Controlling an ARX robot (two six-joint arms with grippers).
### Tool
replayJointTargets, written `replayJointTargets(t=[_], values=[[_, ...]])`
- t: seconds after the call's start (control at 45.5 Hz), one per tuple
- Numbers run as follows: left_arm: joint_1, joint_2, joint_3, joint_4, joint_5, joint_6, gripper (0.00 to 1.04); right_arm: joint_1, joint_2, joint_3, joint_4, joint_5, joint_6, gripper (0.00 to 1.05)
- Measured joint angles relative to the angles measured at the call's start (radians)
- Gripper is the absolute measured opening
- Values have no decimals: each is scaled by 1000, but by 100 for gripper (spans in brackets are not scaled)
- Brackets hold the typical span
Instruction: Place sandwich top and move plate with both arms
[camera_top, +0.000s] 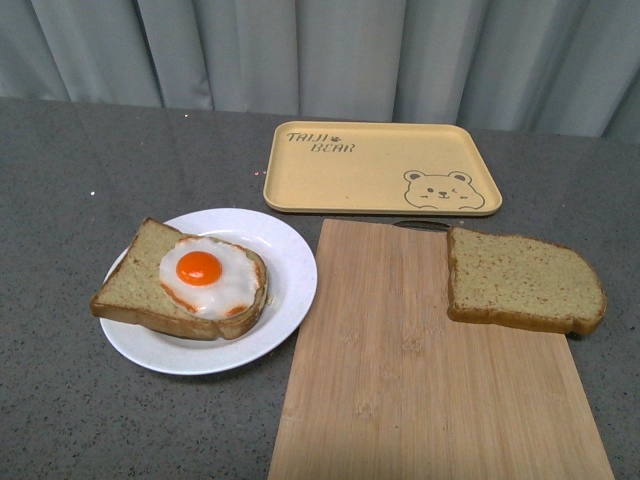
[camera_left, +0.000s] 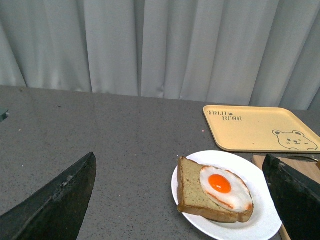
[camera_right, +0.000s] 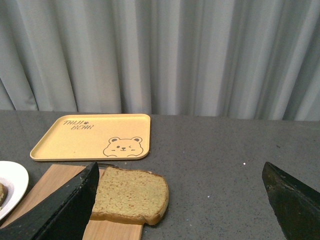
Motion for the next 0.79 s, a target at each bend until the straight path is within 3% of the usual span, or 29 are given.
replayJointTargets(t=[0.791], values=[[0, 0, 0, 0, 0, 0, 98, 0, 0, 0, 0, 0, 0, 95]])
